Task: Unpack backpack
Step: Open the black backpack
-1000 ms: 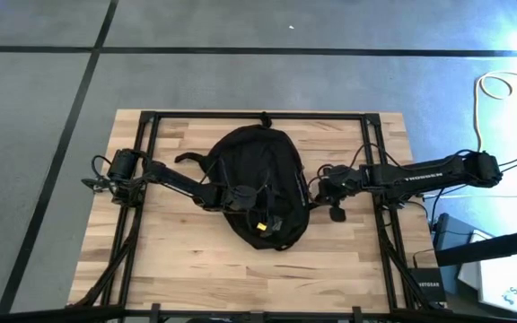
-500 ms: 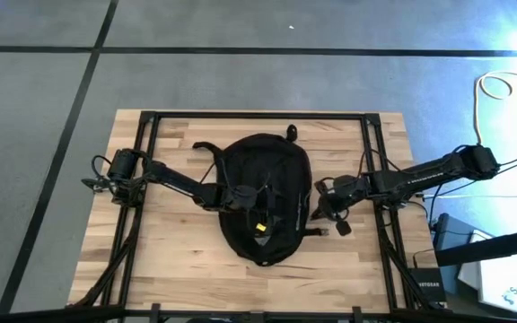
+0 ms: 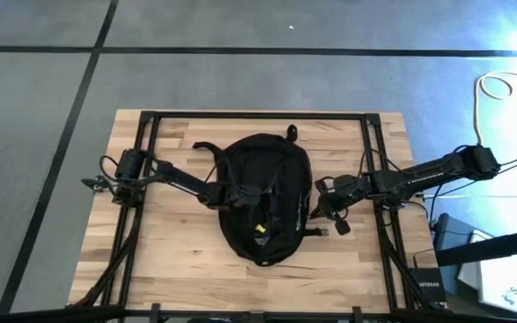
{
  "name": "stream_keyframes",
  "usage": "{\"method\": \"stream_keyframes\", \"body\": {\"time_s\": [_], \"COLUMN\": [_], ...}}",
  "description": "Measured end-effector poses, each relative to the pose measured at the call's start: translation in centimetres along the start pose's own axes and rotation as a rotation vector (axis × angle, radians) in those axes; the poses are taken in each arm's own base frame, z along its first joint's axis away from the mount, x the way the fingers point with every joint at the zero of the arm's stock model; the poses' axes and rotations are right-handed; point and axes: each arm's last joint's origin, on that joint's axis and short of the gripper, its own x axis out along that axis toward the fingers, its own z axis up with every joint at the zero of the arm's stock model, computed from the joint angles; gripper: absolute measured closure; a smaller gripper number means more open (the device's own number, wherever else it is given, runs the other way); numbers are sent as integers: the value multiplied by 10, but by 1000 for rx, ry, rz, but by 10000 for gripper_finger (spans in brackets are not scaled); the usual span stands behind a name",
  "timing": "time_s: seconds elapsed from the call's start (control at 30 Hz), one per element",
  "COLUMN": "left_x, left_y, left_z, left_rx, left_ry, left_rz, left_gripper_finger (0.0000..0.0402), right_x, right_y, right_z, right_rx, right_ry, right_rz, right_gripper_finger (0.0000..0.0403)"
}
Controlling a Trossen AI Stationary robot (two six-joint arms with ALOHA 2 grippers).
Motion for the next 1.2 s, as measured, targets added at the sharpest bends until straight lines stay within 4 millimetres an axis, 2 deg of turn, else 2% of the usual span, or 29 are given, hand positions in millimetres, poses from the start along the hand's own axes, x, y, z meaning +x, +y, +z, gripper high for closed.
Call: {"method": "stream_keyframes", "body": {"time_s": [0.2, 0.57, 0.77, 1.03, 1.2], "left_x": [14, 19, 20, 20, 19], "left_y": [12, 43, 58, 67, 70], "left_z": [-22, -34, -39, -43, -44], "left_rx": [-158, -194, -224, -242, -267], "left_ry": [33, 25, 35, 39, 39], "left_rz": [19, 95, 139, 150, 157], "left_gripper_finger": [128, 128, 128, 128, 128], "right_x": [0, 0, 0, 3, 5], "right_y": [0, 0, 2, 21, 27], "right_z": [0, -6, -4, 10, 15], "right_rx": [22, 126, 140, 74, 38], "right_ry": [0, 57, 41, -75, -125], "right_rz": [-1, -3, 69, 202, 167], "right_gripper_finger": [403, 403, 403, 403, 403]}}
